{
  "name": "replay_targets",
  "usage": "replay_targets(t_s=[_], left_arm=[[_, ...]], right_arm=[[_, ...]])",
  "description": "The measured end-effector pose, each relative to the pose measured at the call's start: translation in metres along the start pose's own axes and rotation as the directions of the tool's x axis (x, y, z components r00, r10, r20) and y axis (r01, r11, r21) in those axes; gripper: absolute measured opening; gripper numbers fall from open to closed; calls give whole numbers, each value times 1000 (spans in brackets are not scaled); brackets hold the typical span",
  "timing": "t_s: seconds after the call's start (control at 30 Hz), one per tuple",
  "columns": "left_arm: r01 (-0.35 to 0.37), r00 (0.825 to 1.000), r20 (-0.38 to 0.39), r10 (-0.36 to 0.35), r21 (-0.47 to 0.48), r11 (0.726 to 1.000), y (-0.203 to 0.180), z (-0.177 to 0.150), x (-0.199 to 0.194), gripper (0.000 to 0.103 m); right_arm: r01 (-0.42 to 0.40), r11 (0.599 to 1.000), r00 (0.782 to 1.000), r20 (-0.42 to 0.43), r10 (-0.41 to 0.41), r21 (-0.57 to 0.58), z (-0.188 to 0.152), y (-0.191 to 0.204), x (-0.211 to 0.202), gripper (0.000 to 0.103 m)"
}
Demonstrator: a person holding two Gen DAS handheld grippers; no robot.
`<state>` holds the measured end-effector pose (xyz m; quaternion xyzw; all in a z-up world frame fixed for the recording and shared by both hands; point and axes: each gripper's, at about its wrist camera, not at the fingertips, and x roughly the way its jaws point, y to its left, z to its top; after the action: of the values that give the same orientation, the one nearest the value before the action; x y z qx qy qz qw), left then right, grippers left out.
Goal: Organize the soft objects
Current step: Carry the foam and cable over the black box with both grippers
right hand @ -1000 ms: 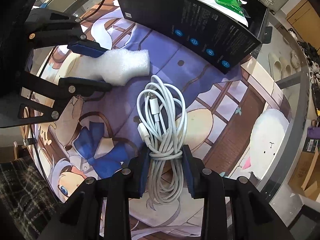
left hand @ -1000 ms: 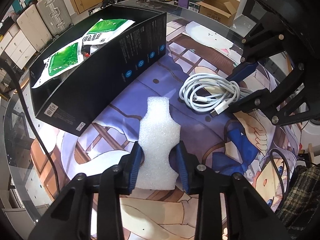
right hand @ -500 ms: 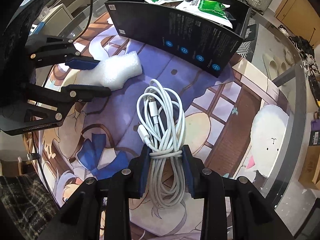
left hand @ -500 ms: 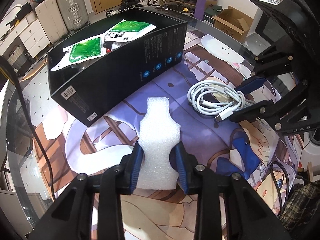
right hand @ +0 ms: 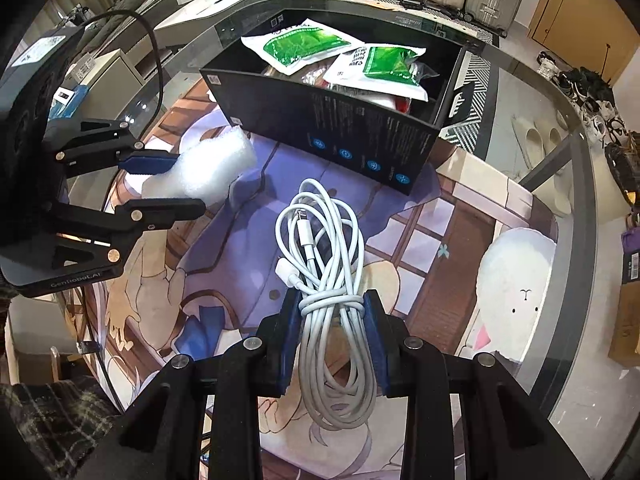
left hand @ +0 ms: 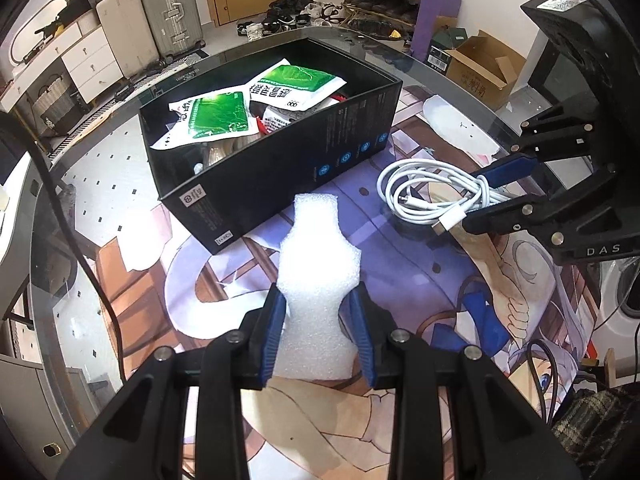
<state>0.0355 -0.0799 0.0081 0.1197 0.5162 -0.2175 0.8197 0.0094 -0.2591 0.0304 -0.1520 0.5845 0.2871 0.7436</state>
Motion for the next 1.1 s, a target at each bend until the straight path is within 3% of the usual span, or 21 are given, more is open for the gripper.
replay_targets(t_s=[0.53,1.1], left_arm=[[-48,997,56,51,-49,998,8,8,-31,31],[-63,990,123,75,-97,993,24,29,-56,31]], right_arm=[[-17,999,992,122,13,31,11,3,-44,31],[-26,997,971,239,8,73,47,-7,-81,31]])
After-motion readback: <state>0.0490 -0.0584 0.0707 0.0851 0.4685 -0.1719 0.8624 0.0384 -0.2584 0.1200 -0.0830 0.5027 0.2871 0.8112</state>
